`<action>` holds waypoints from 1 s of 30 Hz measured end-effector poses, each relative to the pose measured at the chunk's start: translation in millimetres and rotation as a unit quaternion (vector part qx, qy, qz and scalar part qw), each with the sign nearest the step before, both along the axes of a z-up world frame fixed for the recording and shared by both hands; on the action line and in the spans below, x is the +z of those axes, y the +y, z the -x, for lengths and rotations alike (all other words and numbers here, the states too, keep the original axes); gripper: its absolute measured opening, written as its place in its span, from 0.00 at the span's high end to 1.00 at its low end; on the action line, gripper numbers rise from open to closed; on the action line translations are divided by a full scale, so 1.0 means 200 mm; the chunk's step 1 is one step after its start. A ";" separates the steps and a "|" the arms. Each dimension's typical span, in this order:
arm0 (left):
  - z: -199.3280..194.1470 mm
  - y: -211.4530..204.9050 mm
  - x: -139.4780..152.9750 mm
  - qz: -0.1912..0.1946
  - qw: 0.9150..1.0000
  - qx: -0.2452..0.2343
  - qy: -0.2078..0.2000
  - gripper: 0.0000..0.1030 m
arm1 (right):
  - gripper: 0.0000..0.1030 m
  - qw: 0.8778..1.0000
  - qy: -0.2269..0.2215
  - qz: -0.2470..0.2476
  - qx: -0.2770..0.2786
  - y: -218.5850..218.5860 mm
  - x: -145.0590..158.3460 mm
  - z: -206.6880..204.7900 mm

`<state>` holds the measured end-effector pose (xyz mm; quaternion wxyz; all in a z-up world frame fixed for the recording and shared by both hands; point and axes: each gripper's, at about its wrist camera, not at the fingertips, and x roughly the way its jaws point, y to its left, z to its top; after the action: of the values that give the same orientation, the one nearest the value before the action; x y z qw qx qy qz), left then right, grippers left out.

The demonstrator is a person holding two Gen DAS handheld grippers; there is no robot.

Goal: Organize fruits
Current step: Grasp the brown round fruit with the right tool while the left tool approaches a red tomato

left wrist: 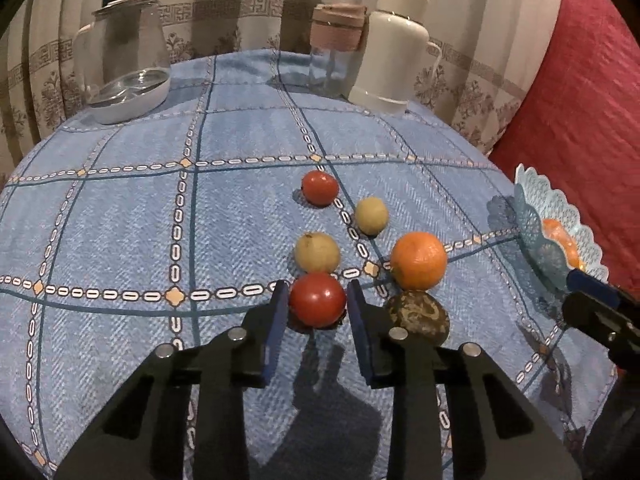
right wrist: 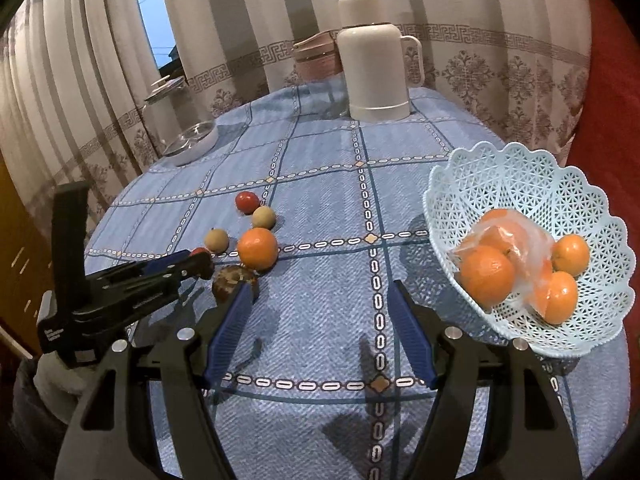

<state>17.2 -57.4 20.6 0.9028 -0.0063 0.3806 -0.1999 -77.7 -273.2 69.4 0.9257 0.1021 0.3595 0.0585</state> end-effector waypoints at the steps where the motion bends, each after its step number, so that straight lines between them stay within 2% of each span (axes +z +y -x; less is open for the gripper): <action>1: 0.00 0.01 0.01 0.006 1.000 0.004 -0.001 0.70 | 0.30 1.000 0.001 -0.002 0.000 0.00 0.00 0.00; 6: 0.03 0.08 0.04 0.015 0.999 0.031 -0.016 0.70 | 0.30 1.000 0.014 -0.026 0.007 0.03 -0.02 -0.04; 12: 0.06 0.14 0.09 0.013 0.998 0.052 -0.042 0.70 | 0.30 0.999 0.020 -0.022 0.023 0.13 -0.03 -0.09; 25: 0.04 0.22 0.06 0.028 0.997 0.069 -0.026 0.70 | 0.31 0.995 0.068 -0.025 0.074 0.35 -0.13 -0.28; 30: 0.03 0.26 0.05 0.035 0.996 0.082 -0.019 0.70 | 0.38 0.994 0.085 -0.009 0.075 0.40 -0.18 -0.35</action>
<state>11.0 -6.1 31.4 0.9224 -0.0649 0.3544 -0.1388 -7.8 -194.1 33.0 0.8840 0.0872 0.4427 0.1225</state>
